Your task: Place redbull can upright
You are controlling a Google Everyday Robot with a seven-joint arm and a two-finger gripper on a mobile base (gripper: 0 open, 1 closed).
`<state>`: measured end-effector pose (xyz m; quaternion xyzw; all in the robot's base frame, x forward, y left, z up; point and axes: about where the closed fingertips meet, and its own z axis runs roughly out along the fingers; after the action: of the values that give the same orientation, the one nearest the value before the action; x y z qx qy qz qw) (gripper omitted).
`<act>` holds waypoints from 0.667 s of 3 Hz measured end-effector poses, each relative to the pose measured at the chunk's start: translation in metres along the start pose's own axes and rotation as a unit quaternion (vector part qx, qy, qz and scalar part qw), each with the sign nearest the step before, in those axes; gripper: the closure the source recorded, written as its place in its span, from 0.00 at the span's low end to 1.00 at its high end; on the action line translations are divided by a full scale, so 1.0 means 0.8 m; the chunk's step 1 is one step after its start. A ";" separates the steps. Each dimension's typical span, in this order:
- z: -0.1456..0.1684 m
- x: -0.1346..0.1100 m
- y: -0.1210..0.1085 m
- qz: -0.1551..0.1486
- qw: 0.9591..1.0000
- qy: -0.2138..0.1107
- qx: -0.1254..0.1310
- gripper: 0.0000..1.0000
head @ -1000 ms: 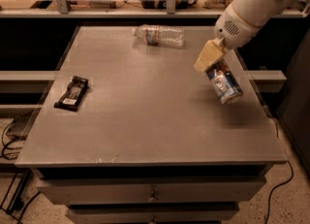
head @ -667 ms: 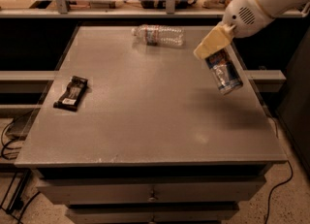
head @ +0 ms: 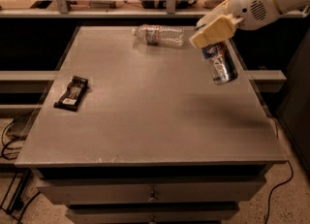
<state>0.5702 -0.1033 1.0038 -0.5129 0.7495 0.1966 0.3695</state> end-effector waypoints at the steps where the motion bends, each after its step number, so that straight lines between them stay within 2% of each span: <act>1: 0.000 0.000 0.000 0.000 1.000 0.001 0.000 1.00; 2: 0.013 -0.001 0.010 -0.031 0.999 -0.010 -0.012 1.00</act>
Offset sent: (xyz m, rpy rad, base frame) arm -0.0099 0.0258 -0.0179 0.0054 -0.1031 0.1615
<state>0.5669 -0.0923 0.9970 -0.5383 0.7271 0.1990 0.3769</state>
